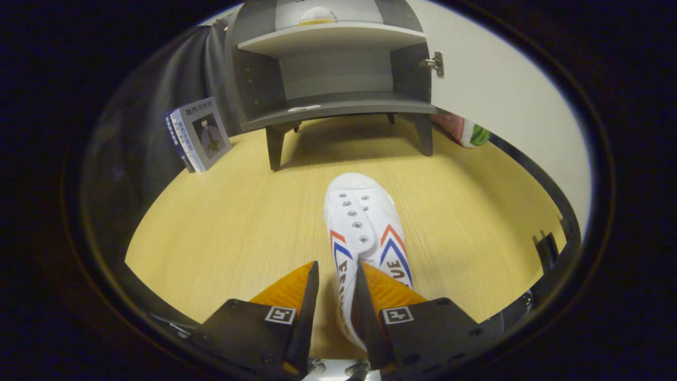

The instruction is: Open the shoe cabinet door, grab the shoes and put them into the shoe cabinet, then close the shoe cabinet door.

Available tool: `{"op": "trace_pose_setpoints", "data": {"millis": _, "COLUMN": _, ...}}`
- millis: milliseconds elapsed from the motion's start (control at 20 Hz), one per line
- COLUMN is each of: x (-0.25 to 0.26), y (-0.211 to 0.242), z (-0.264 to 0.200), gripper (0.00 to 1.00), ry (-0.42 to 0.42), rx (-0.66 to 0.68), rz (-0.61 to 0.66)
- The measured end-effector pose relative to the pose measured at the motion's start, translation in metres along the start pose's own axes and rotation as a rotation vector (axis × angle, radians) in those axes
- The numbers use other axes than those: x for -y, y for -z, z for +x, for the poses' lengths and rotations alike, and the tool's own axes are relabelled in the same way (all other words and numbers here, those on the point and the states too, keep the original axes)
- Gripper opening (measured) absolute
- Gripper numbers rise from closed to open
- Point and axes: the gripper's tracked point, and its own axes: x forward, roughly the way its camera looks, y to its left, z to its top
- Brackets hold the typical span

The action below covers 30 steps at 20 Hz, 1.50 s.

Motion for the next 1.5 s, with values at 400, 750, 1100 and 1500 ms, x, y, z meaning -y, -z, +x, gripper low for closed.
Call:
{"op": "trace_pose_setpoints", "data": {"millis": 400, "x": 0.000, "y": -0.012, "z": 0.010, "gripper": 0.44, "ry": 0.023, "rx": 0.087, "rz": -0.038}}
{"op": "trace_pose_setpoints", "data": {"millis": 750, "x": 0.001, "y": -0.014, "z": 0.020, "gripper": 0.11, "ry": 0.006, "rx": 0.129, "rz": -0.023}}
{"op": "trace_pose_setpoints", "data": {"millis": 1100, "x": -0.003, "y": -0.026, "z": 0.002, "gripper": 0.03, "ry": -0.058, "rx": 0.173, "rz": -0.042}}
{"op": "trace_pose_setpoints", "data": {"millis": 1500, "x": 0.009, "y": -0.070, "z": -0.028, "gripper": 0.02, "ry": -0.079, "rx": 0.253, "rz": -0.046}}
